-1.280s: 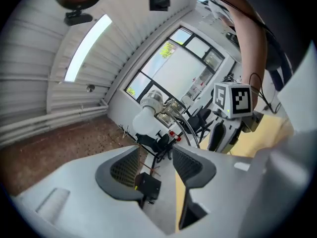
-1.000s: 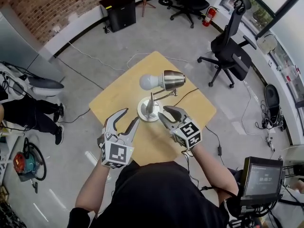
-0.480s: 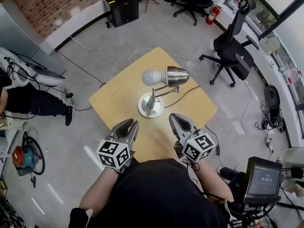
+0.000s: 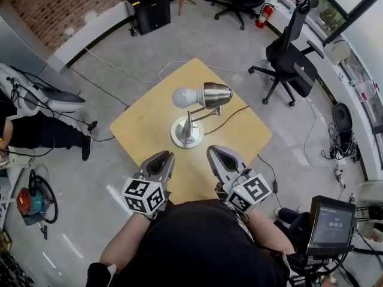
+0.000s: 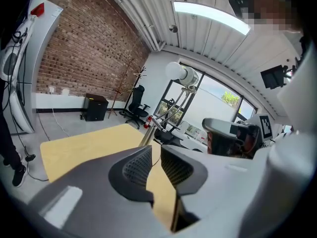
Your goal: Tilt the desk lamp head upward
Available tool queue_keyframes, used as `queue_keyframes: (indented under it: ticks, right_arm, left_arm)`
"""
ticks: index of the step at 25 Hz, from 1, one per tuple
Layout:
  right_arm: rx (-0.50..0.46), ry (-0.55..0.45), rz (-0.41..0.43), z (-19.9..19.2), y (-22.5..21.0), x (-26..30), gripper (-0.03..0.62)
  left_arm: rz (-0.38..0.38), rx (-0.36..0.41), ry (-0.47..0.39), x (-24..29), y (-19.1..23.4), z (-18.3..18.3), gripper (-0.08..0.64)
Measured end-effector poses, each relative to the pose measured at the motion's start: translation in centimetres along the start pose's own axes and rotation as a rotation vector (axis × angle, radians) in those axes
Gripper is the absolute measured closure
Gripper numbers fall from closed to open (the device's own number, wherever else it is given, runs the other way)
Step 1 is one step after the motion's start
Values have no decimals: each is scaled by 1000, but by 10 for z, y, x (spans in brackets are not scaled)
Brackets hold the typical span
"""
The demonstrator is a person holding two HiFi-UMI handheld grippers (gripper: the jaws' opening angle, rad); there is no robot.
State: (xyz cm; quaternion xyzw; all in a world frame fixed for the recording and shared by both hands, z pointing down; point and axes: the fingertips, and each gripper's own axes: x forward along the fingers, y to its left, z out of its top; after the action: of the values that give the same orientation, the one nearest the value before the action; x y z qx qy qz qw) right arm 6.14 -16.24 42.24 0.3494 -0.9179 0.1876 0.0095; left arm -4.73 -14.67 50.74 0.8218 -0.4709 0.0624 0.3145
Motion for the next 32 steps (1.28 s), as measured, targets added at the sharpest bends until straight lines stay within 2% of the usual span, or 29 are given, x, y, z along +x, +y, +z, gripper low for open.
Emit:
queue_keyframes:
  ticks: [3,9,26,29,32]
  right_arm:
    - [-53,-9,12,5,9,0,588]
    - [-81,0,28,7,19,2,588]
    - [-92,7,8,15,21,6,588]
    - [-86,37,-2,5,18,3,588]
    - [-97,22,7,2,16,3,588]
  left_arm:
    - [7,1,1,-1,1,-1,500]
    - [12,-3,0,-3,4,-1,500]
    - [2,-4,12,-1,4,-4,500]
    - [4,-7,13,-1,5,-6,500]
    - [4,-9,16,-1,5,-7,500]
